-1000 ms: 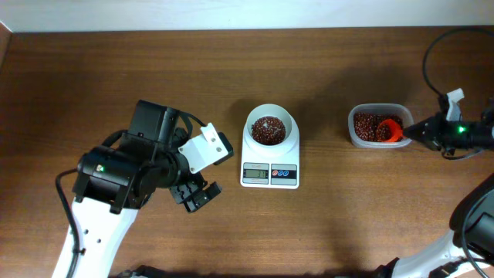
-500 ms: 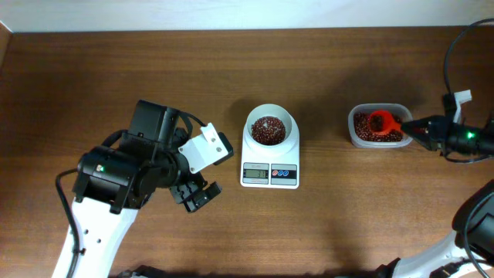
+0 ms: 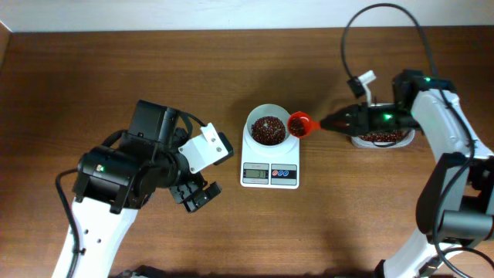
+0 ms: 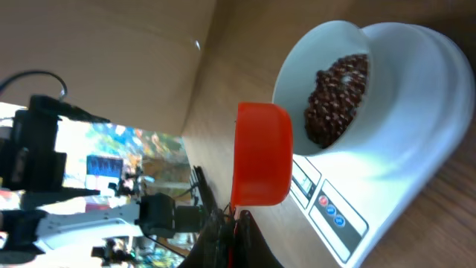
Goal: Scoop and weigh 50g on scale
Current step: 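Carry the filled scoop with the right gripper over the scale bowl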
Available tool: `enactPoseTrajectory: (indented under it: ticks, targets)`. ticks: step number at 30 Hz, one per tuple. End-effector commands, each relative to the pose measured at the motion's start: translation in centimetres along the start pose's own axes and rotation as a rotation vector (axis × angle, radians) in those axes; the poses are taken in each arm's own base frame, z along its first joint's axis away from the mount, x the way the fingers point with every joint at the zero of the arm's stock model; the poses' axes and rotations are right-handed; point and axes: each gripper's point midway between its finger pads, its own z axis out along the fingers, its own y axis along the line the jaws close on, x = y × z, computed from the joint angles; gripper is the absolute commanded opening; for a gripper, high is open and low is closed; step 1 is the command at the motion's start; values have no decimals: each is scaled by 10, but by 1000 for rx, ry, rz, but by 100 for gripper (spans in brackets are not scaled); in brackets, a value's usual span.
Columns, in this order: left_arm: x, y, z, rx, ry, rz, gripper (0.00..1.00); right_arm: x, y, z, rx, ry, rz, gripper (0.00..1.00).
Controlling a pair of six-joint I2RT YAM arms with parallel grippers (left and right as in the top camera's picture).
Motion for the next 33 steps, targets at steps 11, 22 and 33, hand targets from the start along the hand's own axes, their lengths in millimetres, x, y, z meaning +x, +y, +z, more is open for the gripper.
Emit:
enactPoseTrajectory:
  ticks: [11,22,33]
  targets:
    - [-3,4,-4,-16,-11,14,99,0,7,34,-18,61,-126,4]
    - [-3,4,-4,-16,-11,14,99,-24,6,33,1,13,-249,4]
    - [-3,4,-4,-16,-11,14,99,-48,-24,48,199,19,-387,4]
